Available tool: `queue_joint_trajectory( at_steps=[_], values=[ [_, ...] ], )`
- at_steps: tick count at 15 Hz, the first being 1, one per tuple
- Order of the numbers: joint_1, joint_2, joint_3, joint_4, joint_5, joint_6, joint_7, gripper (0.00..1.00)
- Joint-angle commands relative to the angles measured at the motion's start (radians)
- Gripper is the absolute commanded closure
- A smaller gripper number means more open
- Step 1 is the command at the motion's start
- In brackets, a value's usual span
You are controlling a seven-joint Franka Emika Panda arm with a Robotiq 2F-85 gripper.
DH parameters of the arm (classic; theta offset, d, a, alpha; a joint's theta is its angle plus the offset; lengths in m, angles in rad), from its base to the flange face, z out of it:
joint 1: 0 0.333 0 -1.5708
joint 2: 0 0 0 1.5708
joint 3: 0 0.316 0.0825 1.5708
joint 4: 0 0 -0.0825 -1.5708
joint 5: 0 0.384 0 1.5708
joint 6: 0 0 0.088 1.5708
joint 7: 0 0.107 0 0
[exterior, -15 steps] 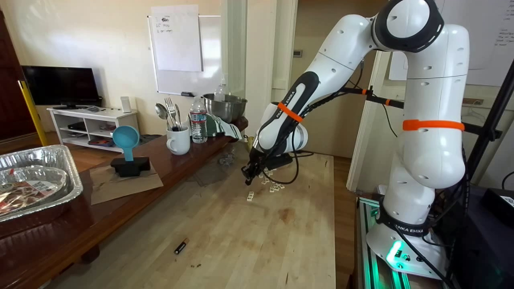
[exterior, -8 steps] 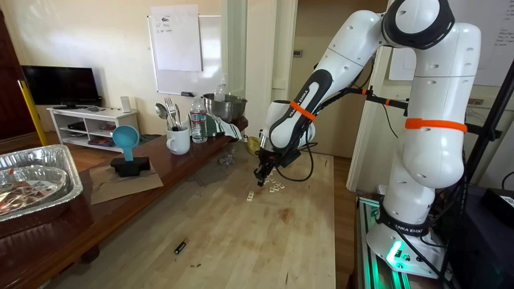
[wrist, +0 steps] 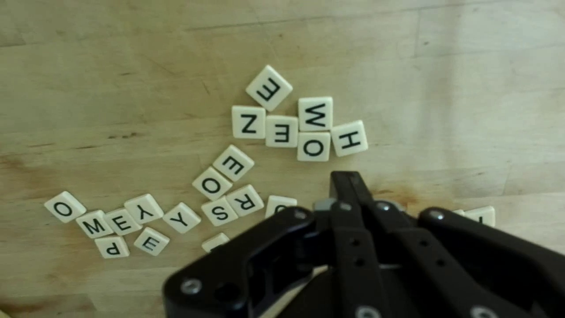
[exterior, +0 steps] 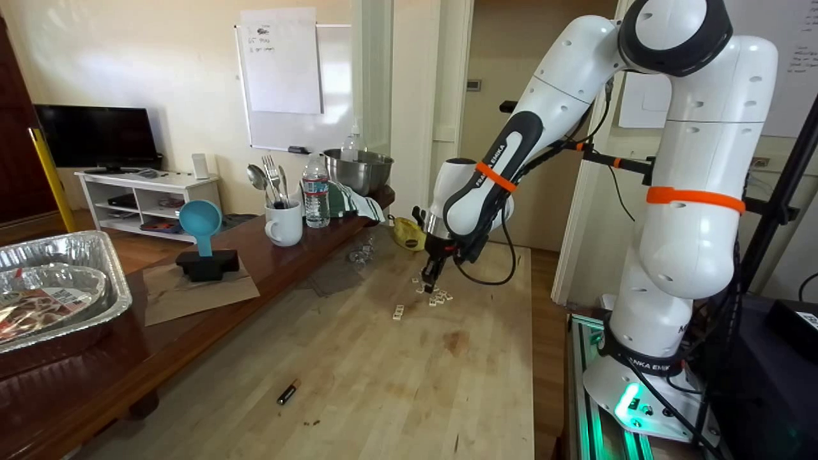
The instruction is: Use the tile letters to spell the word tale
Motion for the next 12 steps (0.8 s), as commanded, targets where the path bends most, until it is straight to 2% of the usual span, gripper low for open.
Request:
queue_joint_trajectory(
  at_steps=[1,6,12],
  values=[
    [-0.024,-0.02,-0.011,-0.024,-0.013,0.0,-0.092,1.0],
    [-0.045,-0.019,-0.023,-0.029,-0.014,0.005,-0.183,1.0],
    [-0.059,0.008,-0.028,-0.036,0.017,0.023,-0.227,1.0]
  ],
)
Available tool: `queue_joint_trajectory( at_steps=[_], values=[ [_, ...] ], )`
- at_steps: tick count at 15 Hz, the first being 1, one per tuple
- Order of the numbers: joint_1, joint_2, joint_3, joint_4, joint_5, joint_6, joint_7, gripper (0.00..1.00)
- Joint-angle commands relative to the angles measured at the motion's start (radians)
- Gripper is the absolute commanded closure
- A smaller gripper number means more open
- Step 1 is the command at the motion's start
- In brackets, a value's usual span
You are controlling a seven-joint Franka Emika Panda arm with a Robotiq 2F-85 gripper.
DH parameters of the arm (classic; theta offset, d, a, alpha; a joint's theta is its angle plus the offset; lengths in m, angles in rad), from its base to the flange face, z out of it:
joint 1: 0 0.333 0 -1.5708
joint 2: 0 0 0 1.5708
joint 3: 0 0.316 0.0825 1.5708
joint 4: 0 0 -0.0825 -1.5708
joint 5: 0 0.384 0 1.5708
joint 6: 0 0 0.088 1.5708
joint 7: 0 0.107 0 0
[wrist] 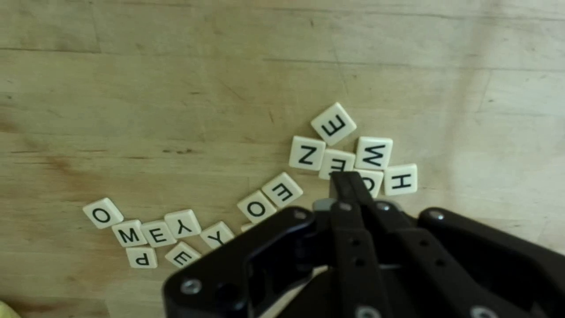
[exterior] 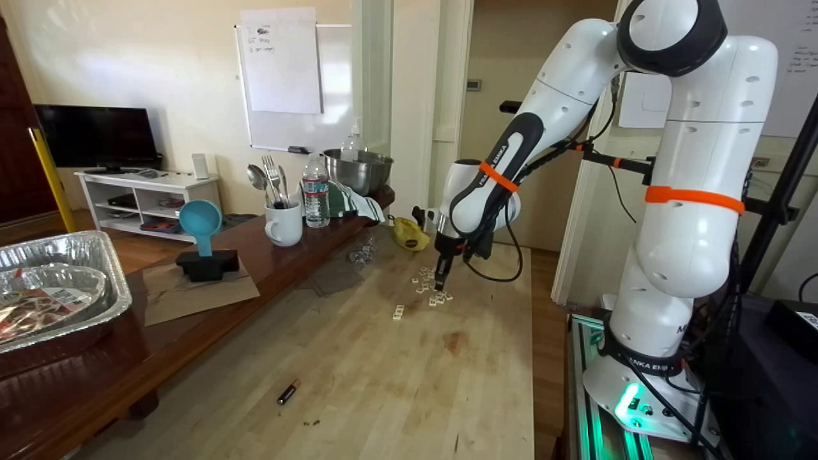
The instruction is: Use the tile letters to spell the word tale
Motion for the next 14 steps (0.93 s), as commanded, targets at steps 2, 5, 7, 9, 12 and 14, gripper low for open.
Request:
queue_joint_trajectory(
  at_steps=[2,5,7,9,12,14],
  values=[
    [-0.012,0.015,0.002,-0.015,0.029,0.022,-0.054,1.0],
    [-0.011,0.012,0.003,-0.004,0.002,0.013,-0.013,0.99],
    [-0.014,0.018,0.004,-0.004,0.001,0.019,-0.013,0.99],
    [-0.014,0.019,0.004,-0.004,0.001,0.02,-0.013,0.99],
    [-0.016,0.033,0.018,0.005,0.044,0.025,-0.049,1.0],
    [-0.018,0.05,0.025,0.018,0.062,0.032,-0.063,1.0]
  ],
)
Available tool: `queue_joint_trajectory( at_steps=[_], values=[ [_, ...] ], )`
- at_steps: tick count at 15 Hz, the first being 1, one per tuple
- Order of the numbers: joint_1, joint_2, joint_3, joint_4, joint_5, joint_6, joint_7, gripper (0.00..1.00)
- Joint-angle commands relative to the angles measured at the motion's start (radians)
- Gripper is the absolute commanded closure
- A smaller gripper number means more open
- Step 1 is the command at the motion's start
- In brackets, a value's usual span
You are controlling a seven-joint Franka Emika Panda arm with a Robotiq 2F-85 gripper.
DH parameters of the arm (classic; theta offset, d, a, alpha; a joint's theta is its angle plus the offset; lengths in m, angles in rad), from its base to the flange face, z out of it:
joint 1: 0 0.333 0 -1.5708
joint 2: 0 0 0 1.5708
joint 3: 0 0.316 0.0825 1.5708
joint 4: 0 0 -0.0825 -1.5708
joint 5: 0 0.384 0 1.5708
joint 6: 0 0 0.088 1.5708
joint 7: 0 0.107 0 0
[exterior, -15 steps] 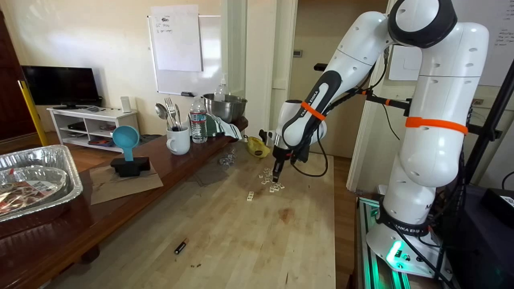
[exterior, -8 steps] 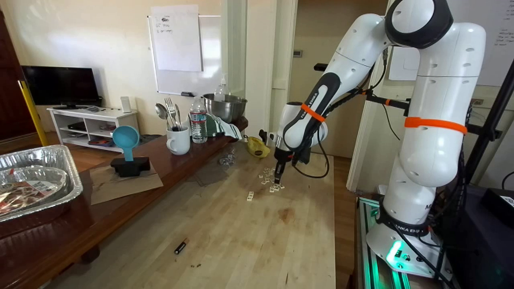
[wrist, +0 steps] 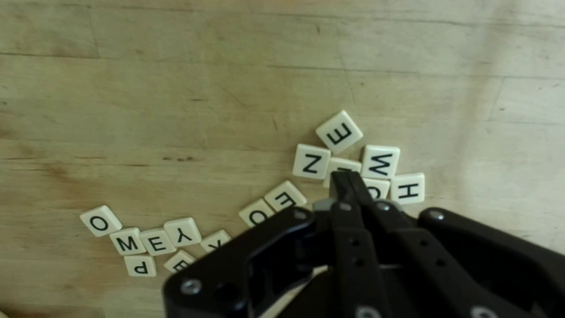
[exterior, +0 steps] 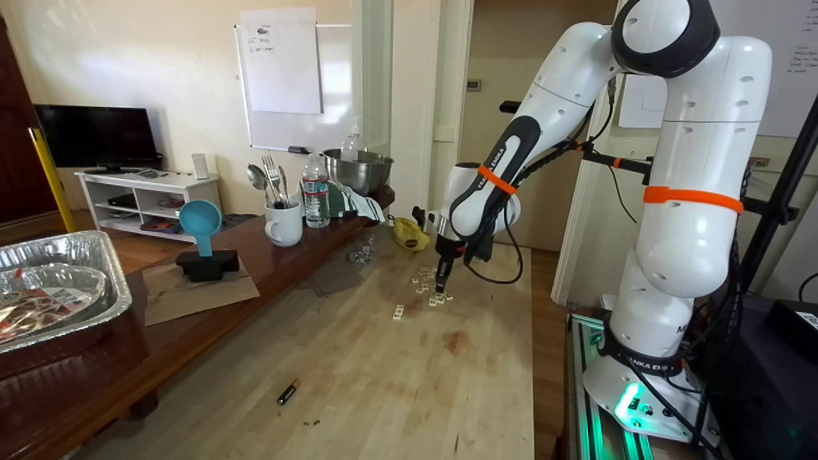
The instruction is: Use the tile letters to spell the word tale
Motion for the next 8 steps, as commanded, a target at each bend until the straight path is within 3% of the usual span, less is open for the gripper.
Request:
queue_joint_trajectory(
  at_steps=[1,8],
  values=[
    [-0.009,0.035,0.017,0.022,0.046,0.015,-0.037,1.0],
    [-0.01,0.071,0.026,0.047,0.133,0.018,-0.1,1.0]
  ],
)
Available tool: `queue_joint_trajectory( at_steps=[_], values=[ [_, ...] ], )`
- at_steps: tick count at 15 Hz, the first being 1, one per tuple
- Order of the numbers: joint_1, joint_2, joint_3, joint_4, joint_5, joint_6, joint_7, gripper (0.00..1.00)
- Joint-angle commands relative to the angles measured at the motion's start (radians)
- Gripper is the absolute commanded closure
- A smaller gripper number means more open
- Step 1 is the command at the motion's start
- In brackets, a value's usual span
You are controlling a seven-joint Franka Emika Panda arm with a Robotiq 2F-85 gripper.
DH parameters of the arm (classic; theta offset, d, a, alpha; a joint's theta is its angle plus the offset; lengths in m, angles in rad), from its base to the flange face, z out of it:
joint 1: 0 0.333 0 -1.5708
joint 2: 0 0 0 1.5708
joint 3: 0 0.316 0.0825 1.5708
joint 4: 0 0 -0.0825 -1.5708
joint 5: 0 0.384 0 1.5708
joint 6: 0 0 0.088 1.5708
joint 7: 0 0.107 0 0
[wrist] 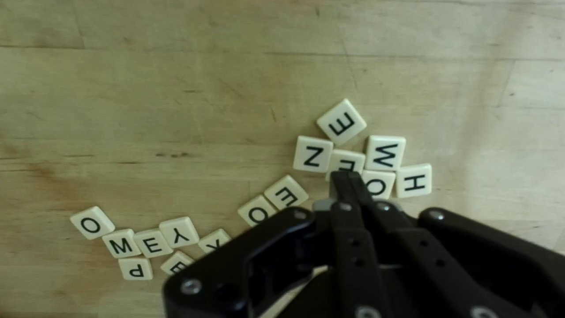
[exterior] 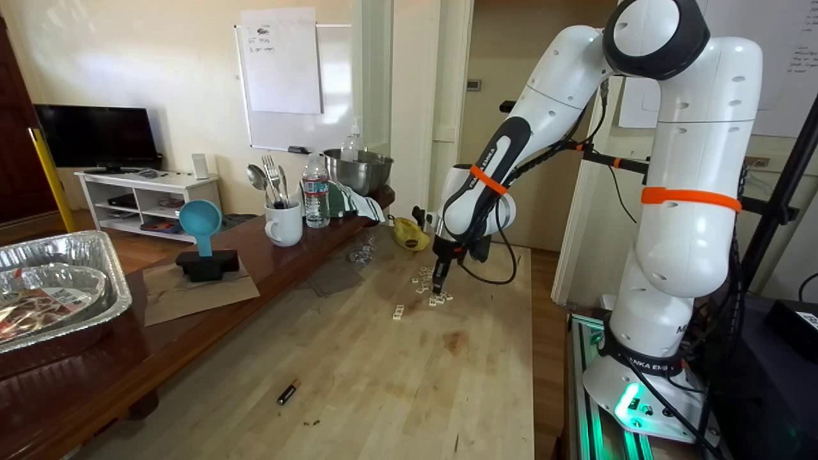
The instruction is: Use the tile letters to spell the word tale
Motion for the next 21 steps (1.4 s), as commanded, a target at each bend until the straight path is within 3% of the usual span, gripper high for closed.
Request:
queue_joint_trajectory(
  at_steps=[1,8,15,21],
  values=[
    [-0.01,0.04,0.018,0.02,0.056,0.017,-0.053,1.0],
    [-0.018,0.072,0.051,0.037,0.141,0.073,-0.136,1.0],
    [-0.066,0.106,0.161,0.081,0.291,0.11,-0.285,1.0],
    [-0.05,0.062,0.092,0.043,0.197,0.075,-0.247,1.0]
  ],
)
